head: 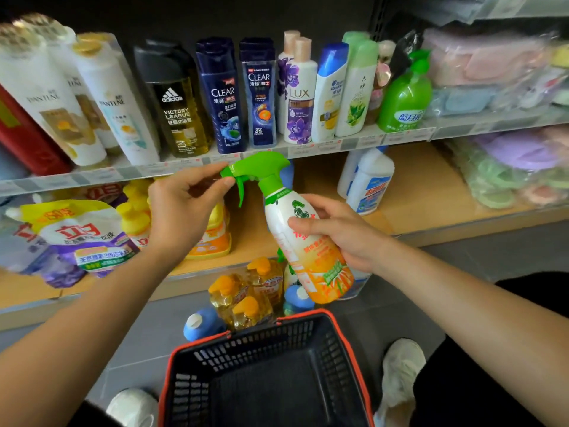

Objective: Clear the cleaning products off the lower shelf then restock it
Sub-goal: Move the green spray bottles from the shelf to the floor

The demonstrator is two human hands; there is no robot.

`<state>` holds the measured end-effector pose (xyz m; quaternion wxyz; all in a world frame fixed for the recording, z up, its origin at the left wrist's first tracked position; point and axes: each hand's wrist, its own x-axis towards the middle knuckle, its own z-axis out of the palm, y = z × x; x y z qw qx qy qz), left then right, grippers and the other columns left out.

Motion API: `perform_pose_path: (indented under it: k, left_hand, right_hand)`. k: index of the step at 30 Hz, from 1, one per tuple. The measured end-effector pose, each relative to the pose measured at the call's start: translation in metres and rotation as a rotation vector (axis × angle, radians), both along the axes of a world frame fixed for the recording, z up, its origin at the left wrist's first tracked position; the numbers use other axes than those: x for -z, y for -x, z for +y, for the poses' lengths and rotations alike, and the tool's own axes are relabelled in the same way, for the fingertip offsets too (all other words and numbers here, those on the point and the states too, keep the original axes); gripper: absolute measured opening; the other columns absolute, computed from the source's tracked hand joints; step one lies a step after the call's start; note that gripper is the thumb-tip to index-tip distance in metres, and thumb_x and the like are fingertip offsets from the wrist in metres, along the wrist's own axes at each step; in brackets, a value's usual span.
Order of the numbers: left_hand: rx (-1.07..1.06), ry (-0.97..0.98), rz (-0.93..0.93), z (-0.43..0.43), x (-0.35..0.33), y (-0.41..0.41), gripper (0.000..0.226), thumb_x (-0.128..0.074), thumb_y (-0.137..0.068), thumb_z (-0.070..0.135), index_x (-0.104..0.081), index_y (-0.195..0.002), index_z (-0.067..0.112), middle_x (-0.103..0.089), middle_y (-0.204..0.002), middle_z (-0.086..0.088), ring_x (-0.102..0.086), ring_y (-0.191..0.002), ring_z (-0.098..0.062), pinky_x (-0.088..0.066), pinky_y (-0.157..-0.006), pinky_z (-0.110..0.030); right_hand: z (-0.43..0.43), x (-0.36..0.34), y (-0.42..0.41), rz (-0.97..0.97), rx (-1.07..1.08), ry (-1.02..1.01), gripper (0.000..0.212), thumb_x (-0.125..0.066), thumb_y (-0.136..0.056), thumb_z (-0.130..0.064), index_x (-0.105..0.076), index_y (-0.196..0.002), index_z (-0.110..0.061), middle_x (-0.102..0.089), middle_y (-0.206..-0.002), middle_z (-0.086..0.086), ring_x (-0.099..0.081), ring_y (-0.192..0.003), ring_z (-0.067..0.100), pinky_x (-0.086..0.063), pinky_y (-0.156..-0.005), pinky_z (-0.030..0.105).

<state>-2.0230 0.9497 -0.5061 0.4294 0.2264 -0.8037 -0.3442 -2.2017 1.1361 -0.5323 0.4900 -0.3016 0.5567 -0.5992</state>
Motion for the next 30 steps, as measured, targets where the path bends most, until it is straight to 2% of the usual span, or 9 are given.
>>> perform_pose_path:
  k: [4,7,9,13,18,20,22,26,30]
  left_hand:
    - [0.094,-0.163,-0.009,-0.011,-0.002,0.010,0.015,-0.075,-0.091,0.022,-0.071,-0.099,0.034,-0.073,-0.078,0.019,-0.070,-0.077,-0.003,-0.056,-0.073,-0.019]
    - [0.207,-0.427,0.025,-0.012,0.000,0.018,0.009,-0.066,-0.096,0.009,-0.065,-0.099,0.018,-0.074,-0.078,0.004,-0.072,-0.075,-0.010,-0.056,-0.070,-0.021]
    - [0.252,-0.547,0.016,-0.013,0.003,0.021,0.008,-0.062,-0.097,0.006,-0.062,-0.103,0.010,-0.074,-0.078,0.001,-0.071,-0.074,-0.011,-0.055,-0.071,-0.022]
    - [0.299,-0.713,0.059,-0.014,0.007,0.021,0.010,-0.059,-0.097,0.006,-0.062,-0.099,0.014,-0.074,-0.076,0.002,-0.069,-0.074,-0.013,-0.055,-0.070,-0.022]
    - [0.291,-0.837,0.120,-0.007,0.005,0.025,0.008,-0.065,-0.092,0.014,-0.067,-0.099,0.019,-0.075,-0.080,-0.002,-0.072,-0.075,-0.014,-0.058,-0.069,-0.021]
    - [0.252,-0.750,0.153,-0.002,0.007,0.027,0.011,-0.069,-0.088,0.017,-0.068,-0.099,0.020,-0.075,-0.077,0.002,-0.072,-0.076,-0.012,-0.058,-0.072,-0.021]
    - [0.190,-0.572,0.159,0.000,0.008,0.028,0.013,-0.073,-0.086,0.022,-0.070,-0.099,0.022,-0.077,-0.079,0.005,-0.072,-0.078,-0.009,-0.057,-0.073,-0.021]
    - [0.086,-0.274,0.122,0.000,0.006,0.026,0.012,-0.078,-0.086,0.031,-0.074,-0.096,0.035,-0.077,-0.085,0.013,-0.073,-0.083,-0.006,-0.057,-0.076,-0.019]
    - [-0.037,-0.028,0.050,-0.002,0.001,0.020,0.022,-0.080,-0.083,0.040,-0.073,-0.102,0.032,-0.070,-0.090,0.025,-0.068,-0.078,0.006,-0.055,-0.077,-0.013]
  right_hand:
    - [-0.006,-0.001,0.007,-0.043,-0.042,0.001,0.036,-0.077,-0.080,-0.019,-0.074,-0.115,-0.026,-0.073,-0.117,0.012,-0.071,-0.099,0.025,-0.060,-0.086,0.038]
    - [-0.006,-0.003,0.011,0.000,-0.037,-0.008,0.042,-0.078,-0.080,-0.020,-0.071,-0.121,-0.027,-0.071,-0.122,0.014,-0.069,-0.105,0.028,-0.057,-0.092,0.042]
    - [-0.004,-0.003,0.013,0.089,-0.014,-0.031,0.052,-0.080,-0.082,-0.018,-0.064,-0.132,-0.023,-0.071,-0.122,0.012,-0.069,-0.110,0.029,-0.056,-0.094,0.045]
    - [-0.001,-0.006,0.012,0.221,0.030,-0.045,0.055,-0.080,-0.084,-0.014,-0.061,-0.135,-0.019,-0.072,-0.119,0.010,-0.069,-0.112,0.029,-0.058,-0.093,0.045]
    - [0.003,-0.012,0.013,0.227,0.051,-0.037,0.054,-0.081,-0.083,-0.014,-0.062,-0.133,-0.021,-0.073,-0.117,0.009,-0.070,-0.109,0.030,-0.059,-0.092,0.046]
    - [0.004,-0.013,0.014,0.178,0.052,-0.037,0.054,-0.080,-0.084,-0.013,-0.062,-0.134,-0.022,-0.073,-0.118,0.010,-0.069,-0.110,0.031,-0.058,-0.092,0.046]
    - [0.004,-0.014,0.014,0.111,0.045,-0.035,0.054,-0.078,-0.084,-0.012,-0.062,-0.135,-0.021,-0.072,-0.120,0.010,-0.069,-0.111,0.033,-0.058,-0.094,0.047]
    - [0.003,-0.014,0.013,0.004,0.015,-0.023,0.056,-0.078,-0.082,-0.014,-0.061,-0.135,-0.020,-0.070,-0.124,0.013,-0.066,-0.115,0.036,-0.056,-0.096,0.047]
    - [0.004,-0.016,0.013,-0.023,-0.012,-0.018,0.053,-0.078,-0.078,-0.016,-0.064,-0.129,-0.021,-0.070,-0.124,0.014,-0.068,-0.110,0.031,-0.058,-0.091,0.042]
